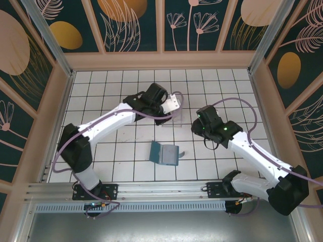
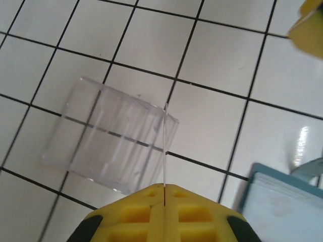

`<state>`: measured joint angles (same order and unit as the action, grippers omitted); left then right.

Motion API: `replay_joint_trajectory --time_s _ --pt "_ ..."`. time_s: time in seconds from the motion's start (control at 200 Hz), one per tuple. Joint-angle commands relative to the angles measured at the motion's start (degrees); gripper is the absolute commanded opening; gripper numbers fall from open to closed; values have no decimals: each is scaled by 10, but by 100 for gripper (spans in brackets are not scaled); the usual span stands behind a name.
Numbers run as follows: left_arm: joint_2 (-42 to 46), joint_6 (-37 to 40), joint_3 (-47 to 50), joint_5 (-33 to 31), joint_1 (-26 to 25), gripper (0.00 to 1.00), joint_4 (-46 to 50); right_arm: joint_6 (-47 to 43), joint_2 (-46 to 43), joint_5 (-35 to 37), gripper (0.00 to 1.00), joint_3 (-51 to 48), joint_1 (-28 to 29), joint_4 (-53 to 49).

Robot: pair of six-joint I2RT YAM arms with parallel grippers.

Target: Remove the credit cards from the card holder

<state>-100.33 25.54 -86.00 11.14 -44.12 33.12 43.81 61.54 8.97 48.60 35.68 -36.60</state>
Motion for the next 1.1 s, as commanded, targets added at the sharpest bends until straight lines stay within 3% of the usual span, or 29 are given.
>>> replay_joint_trajectory --time_s 0.0,0.295,0.58,1.096 --pt "-65 106 -76 -18 5 0 96 -18 -20 18 35 5 -12 -23" --pt "-189 214 -228 -55 4 0 179 -18 -25 -1 34 -5 -23 -12" --pt "-293 270 -377 -24 6 0 309 -15 -26 -13 34 -15 -25 -14" --pt "-363 274 -433 -25 23 0 348 -6 -30 -27 33 -28 -26 -6"
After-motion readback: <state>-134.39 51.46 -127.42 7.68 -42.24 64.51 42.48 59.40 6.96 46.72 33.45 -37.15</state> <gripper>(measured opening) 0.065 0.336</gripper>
